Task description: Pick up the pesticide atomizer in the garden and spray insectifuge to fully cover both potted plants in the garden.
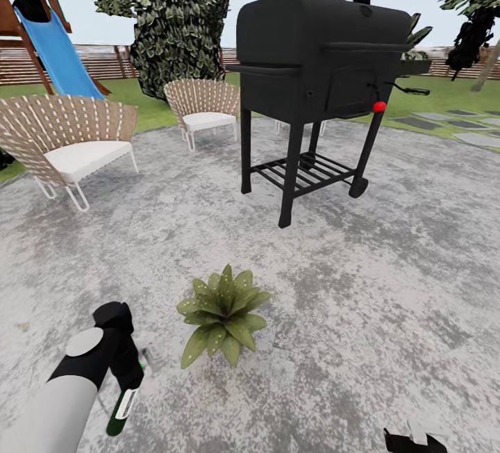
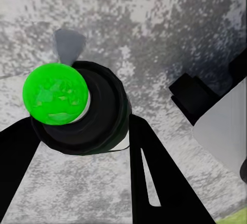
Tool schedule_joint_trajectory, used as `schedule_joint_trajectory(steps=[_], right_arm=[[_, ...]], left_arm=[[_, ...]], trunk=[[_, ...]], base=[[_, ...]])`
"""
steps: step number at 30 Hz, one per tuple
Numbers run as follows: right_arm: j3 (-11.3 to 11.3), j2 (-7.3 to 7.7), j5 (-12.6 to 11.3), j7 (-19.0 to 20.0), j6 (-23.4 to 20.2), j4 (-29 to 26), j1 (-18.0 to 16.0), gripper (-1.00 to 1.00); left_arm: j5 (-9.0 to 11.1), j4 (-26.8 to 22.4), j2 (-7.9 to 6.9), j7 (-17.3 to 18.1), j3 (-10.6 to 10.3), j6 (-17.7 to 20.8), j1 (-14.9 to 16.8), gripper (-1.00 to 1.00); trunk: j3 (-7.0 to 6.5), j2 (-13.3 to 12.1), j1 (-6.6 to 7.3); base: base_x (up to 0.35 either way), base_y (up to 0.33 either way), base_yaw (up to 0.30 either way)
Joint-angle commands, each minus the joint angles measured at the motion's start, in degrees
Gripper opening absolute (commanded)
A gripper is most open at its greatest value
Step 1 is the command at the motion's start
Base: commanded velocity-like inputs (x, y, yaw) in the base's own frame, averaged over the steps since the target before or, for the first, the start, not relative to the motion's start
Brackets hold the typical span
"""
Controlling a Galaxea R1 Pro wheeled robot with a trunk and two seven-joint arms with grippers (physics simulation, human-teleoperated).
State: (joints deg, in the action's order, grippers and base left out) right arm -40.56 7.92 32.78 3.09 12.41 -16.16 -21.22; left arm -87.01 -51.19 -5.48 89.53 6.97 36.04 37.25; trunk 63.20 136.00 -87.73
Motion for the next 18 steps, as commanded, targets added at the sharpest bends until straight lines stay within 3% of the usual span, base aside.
schedule_joint_trajectory(steps=[1, 7, 18], right_arm=[[-0.48, 0.17, 0.33, 0.28, 0.25, 0.06, -0.05, 1.0], [-0.48, 0.42, 0.33, 0.27, 0.25, 0.06, -0.05, 1.0], [-0.48, 0.3, 0.27, 0.31, 0.25, 0.01, -0.05, 1.0]], left_arm=[[-0.42, -0.11, 0.24, 0.47, 0.12, 0.64, 0.02, -1.0], [-0.43, -1.0, 0.68, 0.47, 0.39, 1.32, 0.03, -1.0], [-0.52, -1.81, 0.51, 0.47, 0.19, 2.72, 0.02, -1.0]], trunk=[[0.05, 0.02, 0.01], [0.05, 0.02, 0.01], [0.05, 0.02, 0.01]], base=[[0.0, 0.0, 0.009], [0.0, -0.032, 0.001], [0.0, -0.253, 0.006]])
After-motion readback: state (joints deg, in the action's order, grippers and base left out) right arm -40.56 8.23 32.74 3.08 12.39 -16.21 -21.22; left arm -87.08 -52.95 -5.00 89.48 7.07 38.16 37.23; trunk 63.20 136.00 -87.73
